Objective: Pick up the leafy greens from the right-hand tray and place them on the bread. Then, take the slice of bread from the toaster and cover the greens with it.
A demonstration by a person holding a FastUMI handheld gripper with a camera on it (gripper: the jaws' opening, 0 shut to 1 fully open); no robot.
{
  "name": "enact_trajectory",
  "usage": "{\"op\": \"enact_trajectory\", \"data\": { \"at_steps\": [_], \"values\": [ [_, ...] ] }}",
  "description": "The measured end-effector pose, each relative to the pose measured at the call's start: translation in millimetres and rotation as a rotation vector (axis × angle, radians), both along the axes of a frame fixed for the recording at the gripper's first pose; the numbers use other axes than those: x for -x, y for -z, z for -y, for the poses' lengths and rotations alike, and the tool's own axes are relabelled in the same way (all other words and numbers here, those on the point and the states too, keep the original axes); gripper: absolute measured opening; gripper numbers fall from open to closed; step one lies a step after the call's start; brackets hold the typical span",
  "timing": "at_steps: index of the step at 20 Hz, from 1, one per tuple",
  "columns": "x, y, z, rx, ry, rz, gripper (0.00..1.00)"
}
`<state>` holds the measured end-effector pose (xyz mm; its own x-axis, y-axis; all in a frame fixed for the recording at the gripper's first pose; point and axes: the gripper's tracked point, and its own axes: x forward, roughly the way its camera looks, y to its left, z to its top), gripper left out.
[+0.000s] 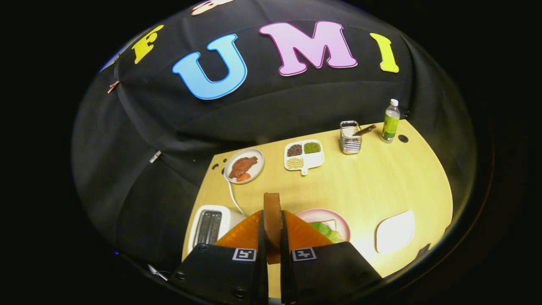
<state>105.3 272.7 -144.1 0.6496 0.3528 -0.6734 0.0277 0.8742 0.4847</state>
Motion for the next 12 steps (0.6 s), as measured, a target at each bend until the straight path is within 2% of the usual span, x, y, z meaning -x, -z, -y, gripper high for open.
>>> {"op": "enact_trajectory", "data": {
  "at_steps": [7,12],
  "values": [
    [18.2,81.6,-6.8,0.014,-0.034,-0.108,0.16],
    [9.7,110.5,-33.4,-0.099,-0.002,-0.143,0.16]
  ]
}}
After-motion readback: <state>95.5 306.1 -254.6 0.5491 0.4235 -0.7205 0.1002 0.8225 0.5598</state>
